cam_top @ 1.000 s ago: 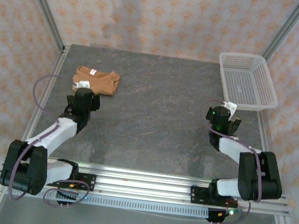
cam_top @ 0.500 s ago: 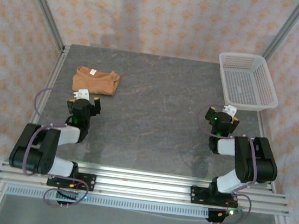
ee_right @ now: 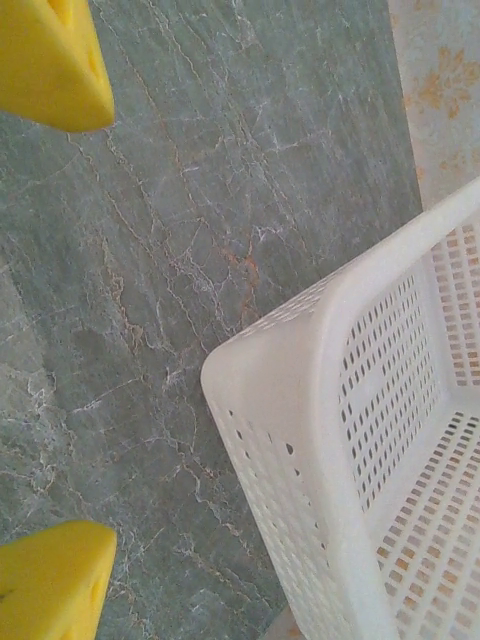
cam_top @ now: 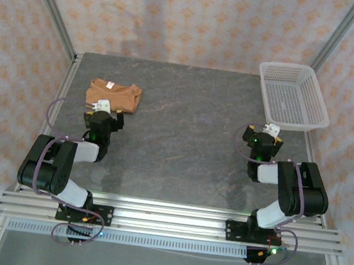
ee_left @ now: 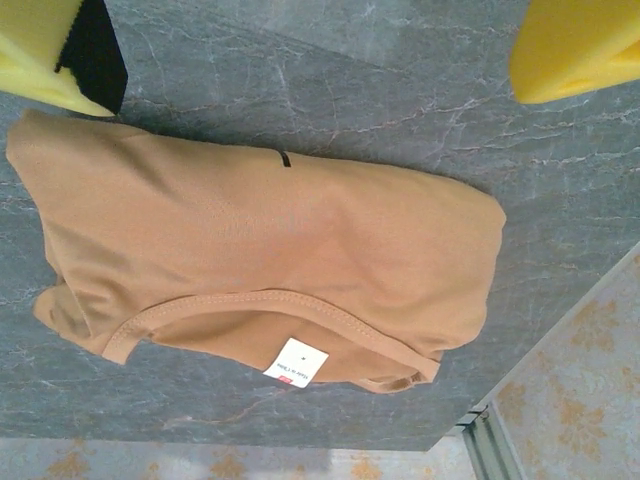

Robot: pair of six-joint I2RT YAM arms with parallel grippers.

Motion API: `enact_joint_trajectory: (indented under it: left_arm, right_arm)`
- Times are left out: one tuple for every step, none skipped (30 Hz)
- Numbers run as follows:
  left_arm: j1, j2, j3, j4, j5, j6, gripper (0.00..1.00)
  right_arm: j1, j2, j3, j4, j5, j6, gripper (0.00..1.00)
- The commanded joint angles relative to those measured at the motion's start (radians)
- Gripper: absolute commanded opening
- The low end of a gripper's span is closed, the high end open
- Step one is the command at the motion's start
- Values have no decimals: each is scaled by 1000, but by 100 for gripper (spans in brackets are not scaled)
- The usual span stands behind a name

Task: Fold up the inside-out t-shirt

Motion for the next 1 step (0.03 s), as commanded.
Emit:
enact_joint_trajectory:
  left_arm:
    - [-5,1,11,4,-3,22,100]
  right_arm:
    - [-2,3,7,34,-16,-10,99]
